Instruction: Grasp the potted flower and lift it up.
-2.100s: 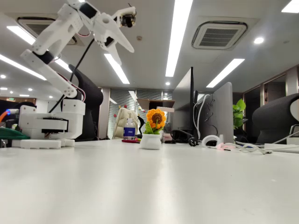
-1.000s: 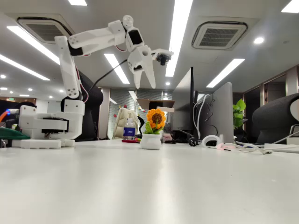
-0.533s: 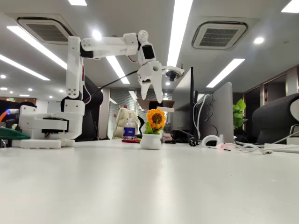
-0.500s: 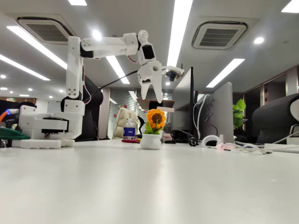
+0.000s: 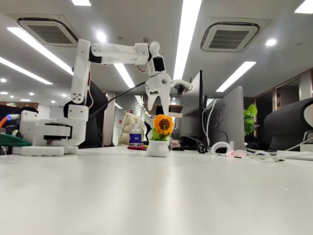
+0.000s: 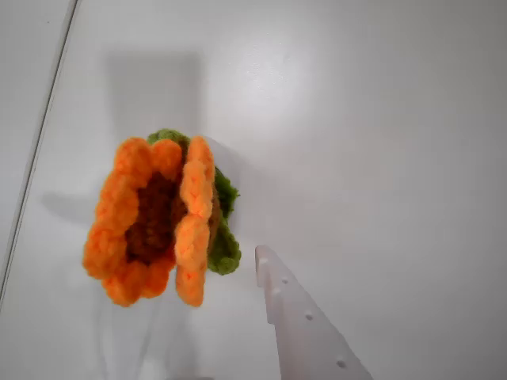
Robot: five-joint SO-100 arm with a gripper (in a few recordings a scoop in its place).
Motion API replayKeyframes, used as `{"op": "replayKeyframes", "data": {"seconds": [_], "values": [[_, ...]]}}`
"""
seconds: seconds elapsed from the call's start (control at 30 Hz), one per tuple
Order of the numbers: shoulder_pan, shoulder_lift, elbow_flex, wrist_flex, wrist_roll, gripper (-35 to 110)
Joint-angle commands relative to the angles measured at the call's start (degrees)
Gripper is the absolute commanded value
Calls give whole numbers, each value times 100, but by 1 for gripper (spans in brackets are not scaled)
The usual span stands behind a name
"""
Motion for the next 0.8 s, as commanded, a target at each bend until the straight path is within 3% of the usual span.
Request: {"op": "replayKeyframes", "data": {"seconds": [0.0,0.77], "values": [[-79,70,53,-62,18,57],[26,9,773,-606,26,53]]}}
